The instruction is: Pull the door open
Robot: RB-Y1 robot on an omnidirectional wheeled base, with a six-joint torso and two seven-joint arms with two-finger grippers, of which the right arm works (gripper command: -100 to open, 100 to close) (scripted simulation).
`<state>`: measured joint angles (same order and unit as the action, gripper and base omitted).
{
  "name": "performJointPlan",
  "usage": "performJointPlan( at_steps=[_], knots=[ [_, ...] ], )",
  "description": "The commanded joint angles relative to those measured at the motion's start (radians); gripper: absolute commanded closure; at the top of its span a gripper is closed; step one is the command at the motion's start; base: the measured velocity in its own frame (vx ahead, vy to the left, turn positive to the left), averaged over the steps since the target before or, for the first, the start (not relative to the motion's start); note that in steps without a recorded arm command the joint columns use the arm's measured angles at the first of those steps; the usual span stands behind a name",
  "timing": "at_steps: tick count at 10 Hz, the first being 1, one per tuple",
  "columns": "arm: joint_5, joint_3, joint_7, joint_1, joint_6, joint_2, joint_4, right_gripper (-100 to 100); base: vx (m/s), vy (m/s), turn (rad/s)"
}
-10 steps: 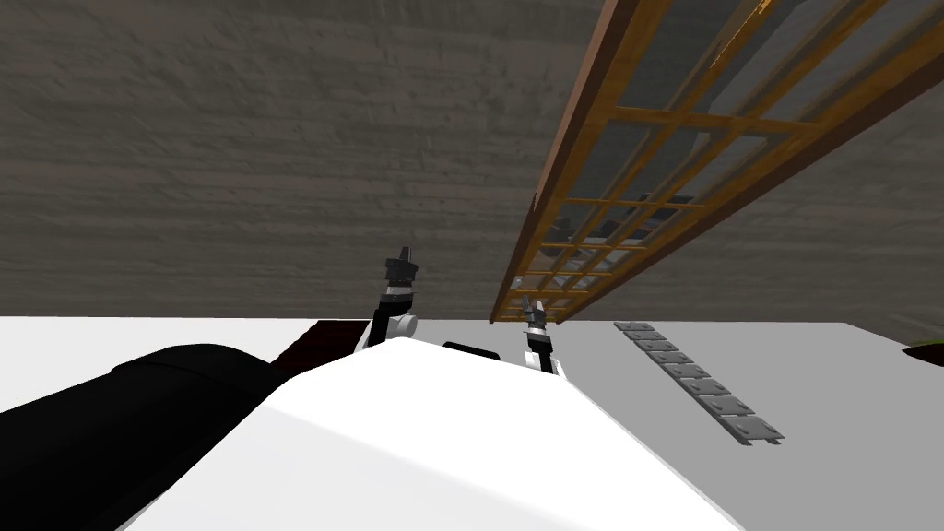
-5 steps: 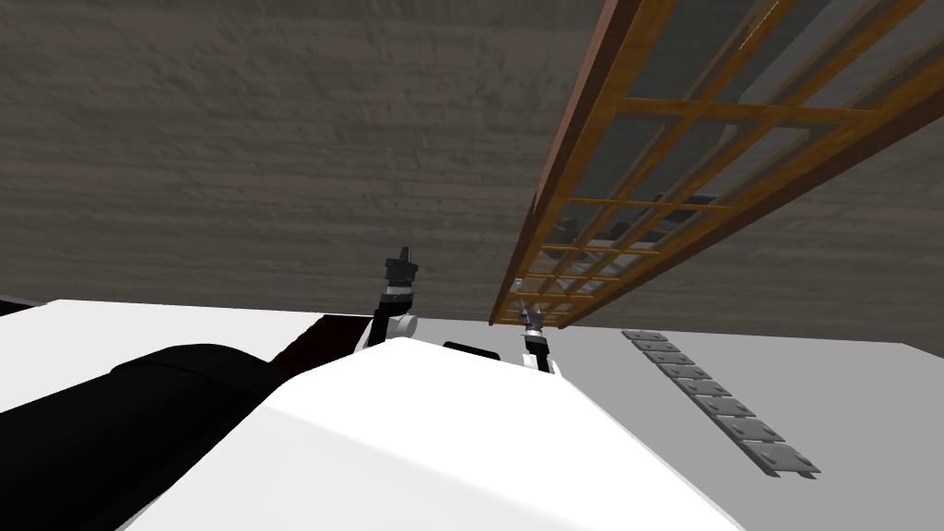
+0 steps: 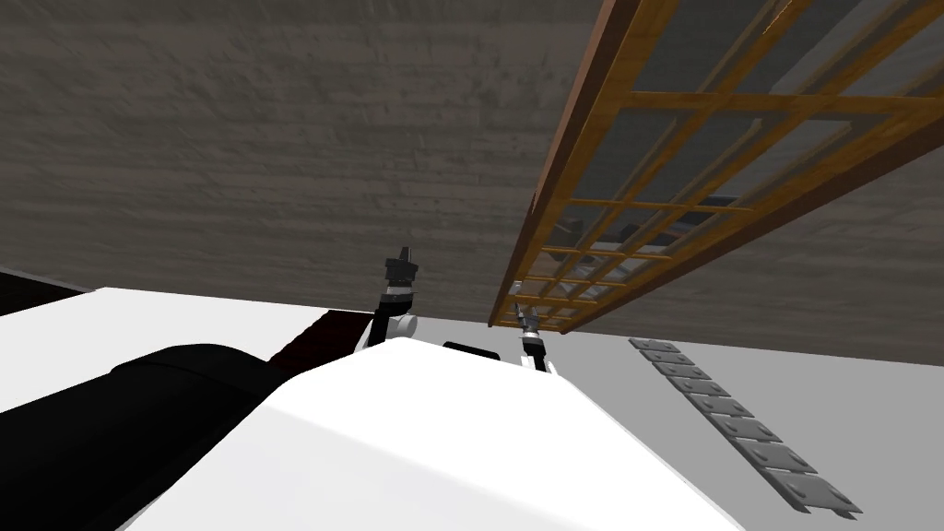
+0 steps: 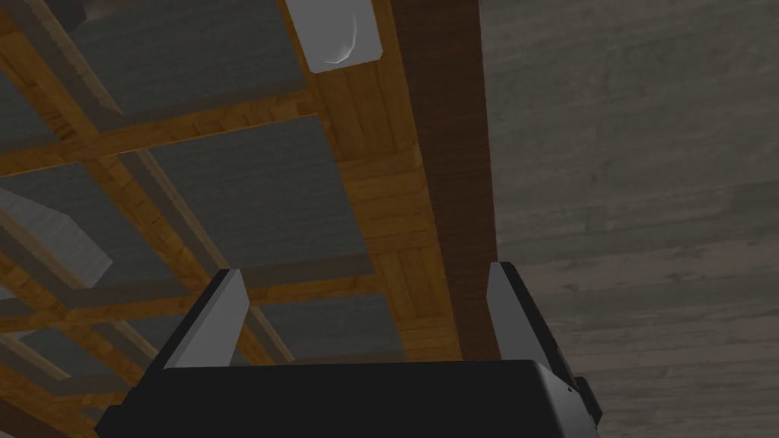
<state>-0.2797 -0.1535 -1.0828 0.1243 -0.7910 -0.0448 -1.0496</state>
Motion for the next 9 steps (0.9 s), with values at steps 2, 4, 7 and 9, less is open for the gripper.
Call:
performJointPlan(
  at_steps=[2, 4, 7, 9],
  knots=[
    [-0.018, -0.01, -0.079, -0.023, -0.013, 0.003, 0.083, -100, 0.046, -0.094, 0.124],
    [-0.03, -0.017, -0.139, -0.041, -0.022, 0.006, 0.142, -100, 0.03, -0.111, 0.079],
    [-0.041, -0.024, -0.199, -0.059, -0.031, 0.01, 0.198, -100, 0.03, -0.074, 0.069],
    [-0.043, -0.024, -0.204, -0.058, -0.031, 0.011, 0.201, -100, 0.02, -0.046, 0.027]
  ],
)
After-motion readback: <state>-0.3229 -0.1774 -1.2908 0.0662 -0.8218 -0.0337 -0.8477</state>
